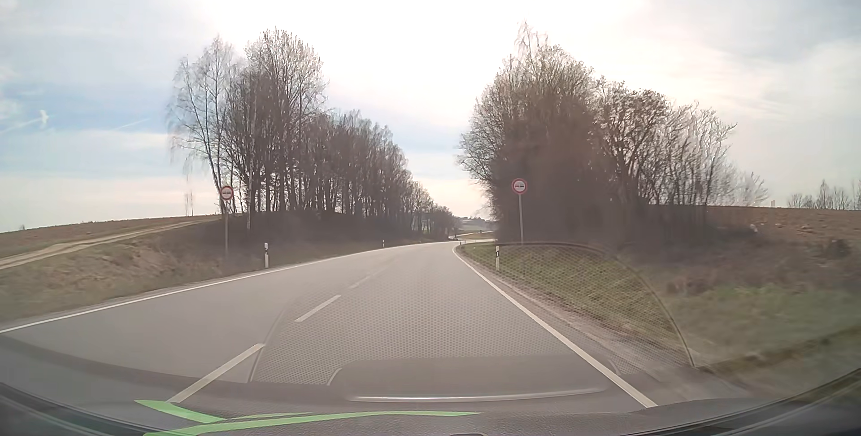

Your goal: Follow the waypoints while adhering to traffic rules and regulations

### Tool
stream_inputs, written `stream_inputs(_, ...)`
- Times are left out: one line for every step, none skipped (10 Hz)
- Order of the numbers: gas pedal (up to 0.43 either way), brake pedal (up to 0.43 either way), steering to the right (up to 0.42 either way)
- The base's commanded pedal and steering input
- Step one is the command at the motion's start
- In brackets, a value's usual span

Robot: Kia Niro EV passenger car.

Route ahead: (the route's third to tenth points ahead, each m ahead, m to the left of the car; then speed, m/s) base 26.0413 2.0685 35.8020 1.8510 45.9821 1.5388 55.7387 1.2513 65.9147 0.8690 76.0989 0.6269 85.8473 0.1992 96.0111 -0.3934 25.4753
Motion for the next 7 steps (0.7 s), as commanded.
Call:
stream_inputs(0.169, 0.0, 0.004)
stream_inputs(0.169, 0.0, 0.004)
stream_inputs(0.169, 0.0, 0.005)
stream_inputs(0.169, 0.0, 0.006)
stream_inputs(0.169, 0.0, 0.006)
stream_inputs(0.169, 0.0, 0.006)
stream_inputs(0.169, 0.0, 0.005)
